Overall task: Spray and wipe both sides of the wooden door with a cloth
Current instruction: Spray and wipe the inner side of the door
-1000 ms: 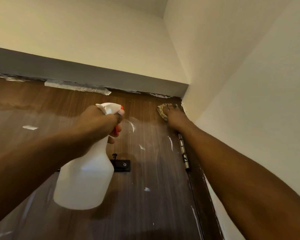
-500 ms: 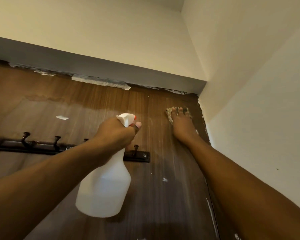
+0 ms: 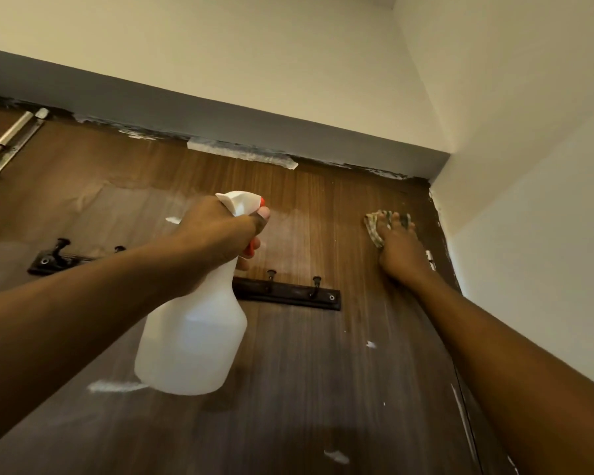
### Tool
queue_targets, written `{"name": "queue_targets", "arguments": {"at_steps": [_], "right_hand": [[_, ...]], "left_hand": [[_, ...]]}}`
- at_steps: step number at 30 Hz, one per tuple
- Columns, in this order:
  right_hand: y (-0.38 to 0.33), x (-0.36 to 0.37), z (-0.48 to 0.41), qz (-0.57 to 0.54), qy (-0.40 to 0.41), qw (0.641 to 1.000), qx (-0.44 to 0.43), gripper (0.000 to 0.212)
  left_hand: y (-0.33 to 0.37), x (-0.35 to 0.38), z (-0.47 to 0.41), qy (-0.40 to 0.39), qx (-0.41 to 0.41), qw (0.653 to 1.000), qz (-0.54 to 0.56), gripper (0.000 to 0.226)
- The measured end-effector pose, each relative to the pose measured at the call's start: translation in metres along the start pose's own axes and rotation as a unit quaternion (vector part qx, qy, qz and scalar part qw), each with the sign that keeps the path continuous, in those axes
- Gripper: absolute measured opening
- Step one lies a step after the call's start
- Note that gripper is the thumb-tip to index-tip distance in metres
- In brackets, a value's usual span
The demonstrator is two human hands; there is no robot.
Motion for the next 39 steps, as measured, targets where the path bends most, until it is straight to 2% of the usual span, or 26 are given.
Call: {"name": "queue_targets", "arguments": {"at_steps": [2,4,7,9,11,14,18,20,22,23,25,28,29,32,35,39], "right_hand": [[-0.014,0.004,0.006,-0.005,-0.005,1.0,-0.028,0.074],[-0.021,0.013,0.036,-0.036,-0.021,0.994,-0.102,0.071],[0.006,0.021,0.083,-0.077,-0.028,0.982,-0.168,0.064],[0.035,0.021,0.079,-0.067,-0.018,0.992,-0.108,0.061],[0.035,0.018,0.053,-0.053,-0.013,0.998,-0.03,0.064],[-0.025,0.014,0.016,-0.089,0.002,0.996,-0.019,0.059],[-0.103,0.016,0.023,-0.135,-0.042,0.973,-0.182,0.054],[-0.093,0.014,0.037,-0.132,-0.063,0.95,-0.275,0.055],[-0.062,0.015,0.047,-0.098,-0.081,0.937,-0.325,0.061],[-0.049,0.016,0.046,-0.078,-0.085,0.939,-0.325,0.065],[-0.043,0.015,0.032,-0.078,-0.06,0.96,-0.264,0.069],[-0.095,0.011,0.007,-0.099,-0.047,0.981,-0.159,0.061],[-0.119,0.009,0.006,-0.095,-0.069,0.981,-0.152,0.059],[-0.165,0.002,0.023,-0.116,-0.123,0.962,-0.214,0.058],[-0.149,0.001,0.046,-0.144,-0.145,0.951,-0.231,0.054],[-0.13,-0.001,0.046,-0.091,-0.114,0.975,-0.17,0.054]], "left_hand": [[-0.002,-0.003,0.0,-0.003,-0.002,1.0,0.001,0.045],[-0.004,-0.007,0.001,-0.002,0.002,1.0,0.003,0.042],[-0.007,-0.01,0.005,-0.002,-0.001,1.0,0.012,0.041],[-0.009,-0.011,0.006,-0.004,-0.005,1.0,0.004,0.045],[-0.014,-0.013,0.005,-0.01,-0.01,1.0,-0.003,0.048],[-0.018,-0.02,0.003,-0.01,-0.017,1.0,-0.005,0.049],[-0.015,-0.033,0.005,0.005,-0.013,1.0,-0.002,0.033],[-0.011,-0.04,0.009,0.009,-0.006,1.0,-0.007,0.029],[-0.01,-0.049,0.014,0.017,0.007,1.0,-0.015,0.028],[-0.01,-0.054,0.016,0.019,0.008,1.0,-0.019,0.029],[-0.01,-0.06,0.018,0.019,0.011,0.999,-0.03,0.034],[-0.012,-0.067,0.014,0.022,0.008,0.999,-0.034,0.04],[-0.014,-0.067,0.013,0.025,0.004,0.999,-0.033,0.041],[-0.019,-0.069,0.01,0.033,0.001,0.999,-0.028,0.045],[-0.02,-0.077,0.012,0.034,-0.003,0.999,-0.028,0.049],[-0.016,-0.09,0.019,0.037,0.005,0.998,-0.051,0.04]]}}
Point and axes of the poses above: each hand's wrist, its own z-axis away from the middle knuckle, its own x-axis out of the palm, y = z × x, the point moved 7 cm from there along -z, towards the middle knuckle, and after that the axes turned 2 degrees about z, right-handed, at the moved point
